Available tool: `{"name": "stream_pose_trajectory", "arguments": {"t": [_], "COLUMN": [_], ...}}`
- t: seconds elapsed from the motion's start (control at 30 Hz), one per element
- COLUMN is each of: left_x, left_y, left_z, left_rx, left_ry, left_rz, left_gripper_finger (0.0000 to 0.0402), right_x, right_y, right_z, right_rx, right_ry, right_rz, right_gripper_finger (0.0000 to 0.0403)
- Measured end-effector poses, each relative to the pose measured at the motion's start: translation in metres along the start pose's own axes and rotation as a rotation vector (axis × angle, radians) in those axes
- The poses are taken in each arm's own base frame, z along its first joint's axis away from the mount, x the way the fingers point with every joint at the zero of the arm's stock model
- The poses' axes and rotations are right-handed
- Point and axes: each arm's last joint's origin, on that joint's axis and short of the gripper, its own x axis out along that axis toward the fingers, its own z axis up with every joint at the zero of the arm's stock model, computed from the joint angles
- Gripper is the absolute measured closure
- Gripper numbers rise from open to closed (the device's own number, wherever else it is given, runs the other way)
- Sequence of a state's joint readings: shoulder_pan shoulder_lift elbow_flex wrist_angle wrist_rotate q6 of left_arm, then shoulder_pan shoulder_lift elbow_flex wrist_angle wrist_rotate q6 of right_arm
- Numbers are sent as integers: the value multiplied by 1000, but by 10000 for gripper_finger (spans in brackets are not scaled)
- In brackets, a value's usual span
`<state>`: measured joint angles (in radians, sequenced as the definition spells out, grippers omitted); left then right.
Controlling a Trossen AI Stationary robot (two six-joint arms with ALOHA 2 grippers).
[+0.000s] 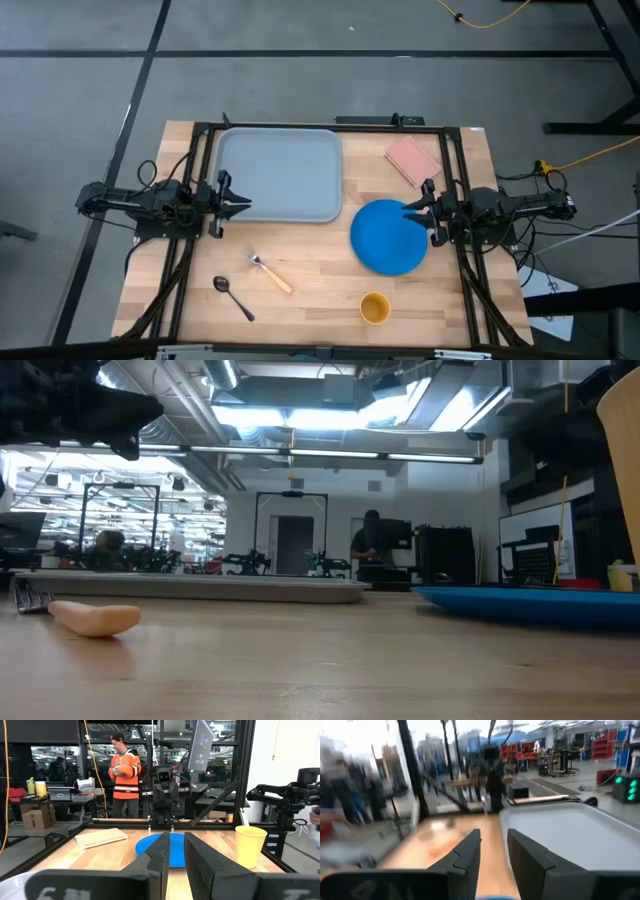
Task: Pick and place plate/cup/fork/spoon on tray
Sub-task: Put the blue plate on the gray serving tray
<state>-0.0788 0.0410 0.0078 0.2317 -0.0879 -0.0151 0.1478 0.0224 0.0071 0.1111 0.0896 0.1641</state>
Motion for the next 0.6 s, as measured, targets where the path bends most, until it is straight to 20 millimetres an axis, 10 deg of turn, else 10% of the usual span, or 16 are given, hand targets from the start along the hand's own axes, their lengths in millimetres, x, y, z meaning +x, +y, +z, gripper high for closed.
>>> {"name": "stream_pose_trajectory", "arguments": {"t": [0.23,0.6], "left_x": [0,0], "left_y": [0,0], "left_z": [1,6], "left_rx": [-1,164], "left_ry": [-8,-58], "left_rz": [0,0], "left_gripper_finger": [353,353], "right_x": [-5,-25], "right_y": [5,24], "right_z": [30,63], "right_rx": [156,-216], "right_ry": [-301,-663], "right_rz": [97,614], "right_gripper_finger": [300,300]}}
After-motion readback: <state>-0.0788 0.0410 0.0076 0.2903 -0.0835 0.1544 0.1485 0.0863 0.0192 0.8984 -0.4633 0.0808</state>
